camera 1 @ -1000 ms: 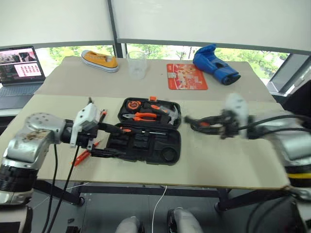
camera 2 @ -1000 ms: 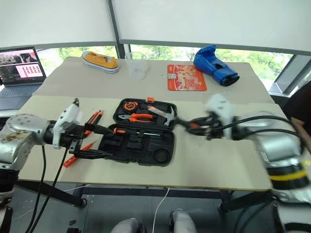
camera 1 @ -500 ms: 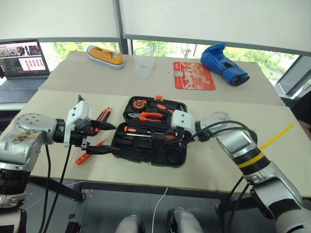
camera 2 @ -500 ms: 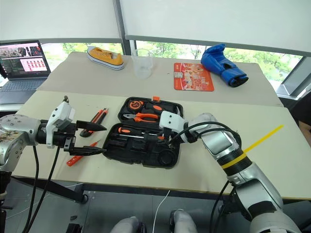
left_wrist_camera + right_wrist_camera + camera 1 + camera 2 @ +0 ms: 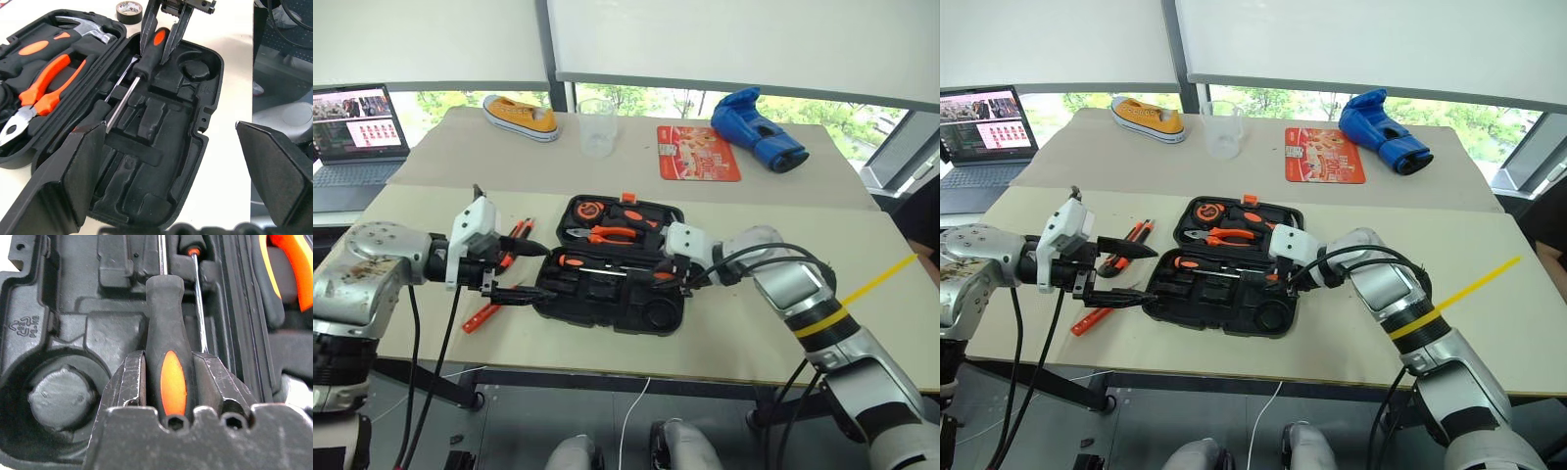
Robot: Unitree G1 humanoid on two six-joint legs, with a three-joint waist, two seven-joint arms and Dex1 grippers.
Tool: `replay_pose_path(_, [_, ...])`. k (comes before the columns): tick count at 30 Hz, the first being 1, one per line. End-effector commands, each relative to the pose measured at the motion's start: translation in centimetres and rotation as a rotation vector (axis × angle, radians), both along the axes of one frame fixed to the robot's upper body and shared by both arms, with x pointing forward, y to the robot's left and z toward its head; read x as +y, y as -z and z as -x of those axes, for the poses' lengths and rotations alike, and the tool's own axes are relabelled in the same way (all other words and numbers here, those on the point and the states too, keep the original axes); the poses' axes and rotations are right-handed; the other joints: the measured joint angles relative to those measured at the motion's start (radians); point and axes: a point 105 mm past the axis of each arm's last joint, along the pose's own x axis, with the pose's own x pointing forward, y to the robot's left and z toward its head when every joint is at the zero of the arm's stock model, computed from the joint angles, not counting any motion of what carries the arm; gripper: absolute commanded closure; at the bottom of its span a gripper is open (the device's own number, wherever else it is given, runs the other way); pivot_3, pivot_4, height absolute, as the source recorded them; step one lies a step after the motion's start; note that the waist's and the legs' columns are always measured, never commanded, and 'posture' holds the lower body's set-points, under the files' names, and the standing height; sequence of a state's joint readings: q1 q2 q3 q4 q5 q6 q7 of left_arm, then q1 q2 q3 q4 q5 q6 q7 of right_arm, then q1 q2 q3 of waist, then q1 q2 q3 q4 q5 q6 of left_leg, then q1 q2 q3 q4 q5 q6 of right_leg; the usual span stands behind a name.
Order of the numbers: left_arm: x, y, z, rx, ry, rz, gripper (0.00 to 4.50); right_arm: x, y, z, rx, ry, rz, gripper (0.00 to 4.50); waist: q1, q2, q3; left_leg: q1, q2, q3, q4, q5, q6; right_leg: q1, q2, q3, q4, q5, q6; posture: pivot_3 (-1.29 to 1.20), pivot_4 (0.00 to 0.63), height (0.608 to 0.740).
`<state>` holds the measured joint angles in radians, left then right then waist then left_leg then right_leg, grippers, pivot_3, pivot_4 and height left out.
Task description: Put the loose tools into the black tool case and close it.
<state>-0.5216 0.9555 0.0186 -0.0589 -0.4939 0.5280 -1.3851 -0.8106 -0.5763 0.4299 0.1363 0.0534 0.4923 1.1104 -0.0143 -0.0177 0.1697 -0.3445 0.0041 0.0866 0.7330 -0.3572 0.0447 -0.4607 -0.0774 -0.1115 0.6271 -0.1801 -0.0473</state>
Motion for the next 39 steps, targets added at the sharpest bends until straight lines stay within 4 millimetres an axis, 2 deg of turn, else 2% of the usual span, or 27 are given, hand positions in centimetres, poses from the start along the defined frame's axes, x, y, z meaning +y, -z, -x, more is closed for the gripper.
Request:
replay_pose_path(1, [-0.2,-1.0,-0.3,-0.055,0.013,-0.007,0.0,0.7,-2.0,0.2,-0.044,-0.012,-0.051,1.91,0.0,0.0,0.0,0.0,0.0,0.0,0.0,0.0,0.0,0.0,0.0,0.0,0.0,0.0,0.0,0.0,0.15,0.724])
replay_pose_path(6, [-0.1,-1.0,-0.4,-0.058,0.011,-0.009,0.0,2.1,-3.7,0.5,-0.044,-0.023,-0.123,0.22,-0.003,0.0,0.0,0.0,0.001,0.0,0.0,0.0,0.0,0.0,0.0,0.0,0.001,0.0,0.0,0.0,0.15,0.724])
replay_pose_path(13, [-0.2,-1.0,-0.5,-0.065,0.006,-0.007,0.0,3.4,-4.0,0.1,-0.039,-0.015,-0.162,0.22,-0.002,0.0,0.0,0.0,0.0,0.0,0.0,0.0,0.0,0.0,0.0,0.0,0.001,0.0,0.0,0.0,0.15,0.724])
replay_pose_path(16, [-0.2,-1.0,-0.4,-0.066,0.005,-0.006,0.0,4.0,-3.8,-0.2,-0.013,-0.001,-0.203,0.91,-0.001,0.0,0.0,0.0,0.0,0.0,0.0,0.0,0.0,0.0,0.0,-0.001,0.002,0.0,0.0,0.0,0.15,0.724])
replay_pose_path(20, [-0.2,-0.9,-0.4,-0.066,0.0,-0.005,0.0,4.4,-2.8,-0.5,-0.008,0.005,-0.184,2.42,-0.001,0.0,0.0,0.0,0.0,0.0,0.0,0.0,0.0,0.0,0.0,-0.001,0.003,0.0,0.0,0.0,0.15,0.724])
replay_pose_path(21, [-0.2,-0.8,-0.4,-0.065,-0.001,-0.005,0.0,4.4,-2.5,-0.5,-0.003,0.005,-0.181,2.63,-0.001,0.0,0.0,0.0,0.0,0.0,0.0,0.0,0.0,0.0,0.0,-0.001,0.002,0.0,0.0,0.0,0.15,0.724])
replay_pose_path(26, [-0.1,-0.7,-0.3,-0.061,-0.006,-0.007,0.0,4.6,-1.0,-0.2,0.027,-0.014,-0.148,4.34,-0.003,0.0,0.0,0.0,0.001,0.0,0.0,0.0,0.0,0.0,0.0,-0.001,0.002,0.0,0.0,0.0,0.15,0.724])
replay_pose_path(27, [-0.1,-0.7,-0.3,-0.06,-0.006,-0.007,0.0,4.6,-0.4,0.0,0.035,-0.021,-0.125,4.48,-0.004,0.0,0.0,0.0,0.001,0.0,0.0,0.0,0.0,0.0,0.001,-0.001,0.002,0.0,0.0,0.0,0.15,0.724])
replay_pose_path(34, [-0.1,-0.5,-0.3,-0.057,-0.011,-0.009,0.0,3.8,3.4,0.4,0.043,-0.057,0.045,4.48,-0.004,0.0,0.0,0.002,0.0,0.0,0.0,0.0,0.0,0.002,0.0,-0.001,0.002,0.0,0.0,0.0,0.15,0.724])
replay_pose_path(36, [0.0,-0.5,-0.3,-0.058,-0.016,-0.008,0.0,3.8,3.5,0.5,0.037,-0.058,0.046,4.48,-0.001,0.0,0.0,0.006,0.0,0.001,0.0,0.0,0.0,0.004,0.0,0.001,0.001,0.0,0.0,0.0,0.15,0.724])
replay_pose_path(39, [0.3,-0.3,-0.4,-0.059,-0.036,-0.006,0.0,4.1,1.9,-0.3,0.006,-0.016,-0.026,4.48,-0.001,0.0,0.0,0.007,0.0,0.001,0.0,0.0,0.0,0.005,0.0,0.004,0.002,-0.001,0.0,0.0,0.15,0.724])
